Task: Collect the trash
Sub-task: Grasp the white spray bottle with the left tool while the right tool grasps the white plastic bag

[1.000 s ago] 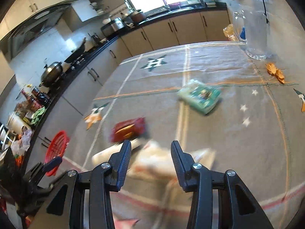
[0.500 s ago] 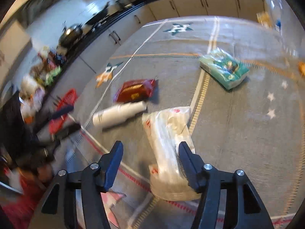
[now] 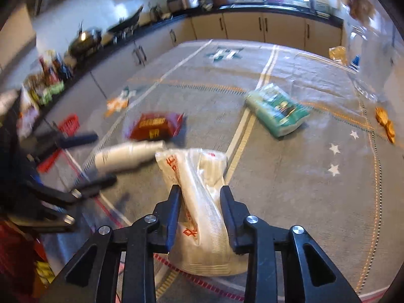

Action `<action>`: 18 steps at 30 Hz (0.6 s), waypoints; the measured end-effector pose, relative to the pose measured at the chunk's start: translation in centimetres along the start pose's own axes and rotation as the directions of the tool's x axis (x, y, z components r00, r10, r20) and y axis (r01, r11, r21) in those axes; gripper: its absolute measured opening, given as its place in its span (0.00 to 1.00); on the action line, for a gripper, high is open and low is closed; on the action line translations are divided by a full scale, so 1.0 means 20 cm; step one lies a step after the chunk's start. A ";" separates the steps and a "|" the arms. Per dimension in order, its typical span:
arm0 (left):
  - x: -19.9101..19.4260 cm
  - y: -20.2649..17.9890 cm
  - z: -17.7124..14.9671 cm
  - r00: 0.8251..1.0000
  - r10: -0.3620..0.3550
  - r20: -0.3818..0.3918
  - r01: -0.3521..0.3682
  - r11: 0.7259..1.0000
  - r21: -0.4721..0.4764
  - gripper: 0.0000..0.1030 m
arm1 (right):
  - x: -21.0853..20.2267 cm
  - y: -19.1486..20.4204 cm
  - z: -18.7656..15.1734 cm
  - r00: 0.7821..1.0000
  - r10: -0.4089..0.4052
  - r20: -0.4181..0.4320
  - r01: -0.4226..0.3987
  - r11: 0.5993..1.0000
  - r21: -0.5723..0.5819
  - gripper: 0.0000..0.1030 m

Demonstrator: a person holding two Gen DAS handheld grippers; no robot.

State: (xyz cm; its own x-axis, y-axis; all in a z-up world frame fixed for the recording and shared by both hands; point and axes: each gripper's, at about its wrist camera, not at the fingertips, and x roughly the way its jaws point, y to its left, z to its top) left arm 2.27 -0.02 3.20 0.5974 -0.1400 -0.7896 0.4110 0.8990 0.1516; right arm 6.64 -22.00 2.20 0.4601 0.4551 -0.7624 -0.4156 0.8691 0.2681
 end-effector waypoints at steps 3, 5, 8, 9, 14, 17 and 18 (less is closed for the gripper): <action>0.04 0.01 0.02 1.000 -0.002 -0.011 0.002 1.000 -0.026 0.67 | -0.03 -0.04 0.02 0.999 0.019 0.044 -0.021 0.999 0.050 0.28; 0.06 0.01 0.03 1.000 -0.016 -0.021 0.016 0.999 -0.043 0.51 | -0.04 -0.06 0.03 0.998 0.028 0.060 -0.032 0.997 0.067 0.17; 0.09 -0.01 0.02 0.999 -0.026 -0.042 0.023 0.998 -0.058 0.40 | -0.04 -0.07 0.04 0.997 0.042 0.062 -0.047 0.995 0.088 0.17; 0.10 -0.02 0.02 0.999 -0.029 -0.044 0.026 0.998 -0.060 0.40 | -0.03 -0.07 0.04 0.997 0.043 0.059 -0.048 0.995 0.086 0.17; 0.12 -0.06 0.02 0.998 -0.032 -0.062 0.028 0.997 -0.074 0.36 | 0.01 -0.03 0.02 1.000 0.022 0.012 -0.023 0.998 0.063 0.18; 0.12 -0.07 0.02 0.997 -0.034 -0.063 0.027 0.995 -0.099 0.35 | 0.02 -0.01 0.01 1.000 -0.011 0.001 0.011 0.999 0.036 0.25; 0.13 -0.06 0.02 0.997 -0.034 -0.063 0.027 0.994 -0.105 0.34 | 0.02 -0.01 0.01 1.000 -0.022 -0.003 0.022 0.999 0.033 0.33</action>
State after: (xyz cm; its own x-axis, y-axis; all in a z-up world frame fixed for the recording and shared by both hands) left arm 3.53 -1.70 1.27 0.5386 -0.1441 -0.8301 0.3523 0.9335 0.0665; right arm 7.13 -21.99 1.92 0.4672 0.4350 -0.7697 -0.3794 0.8850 0.2699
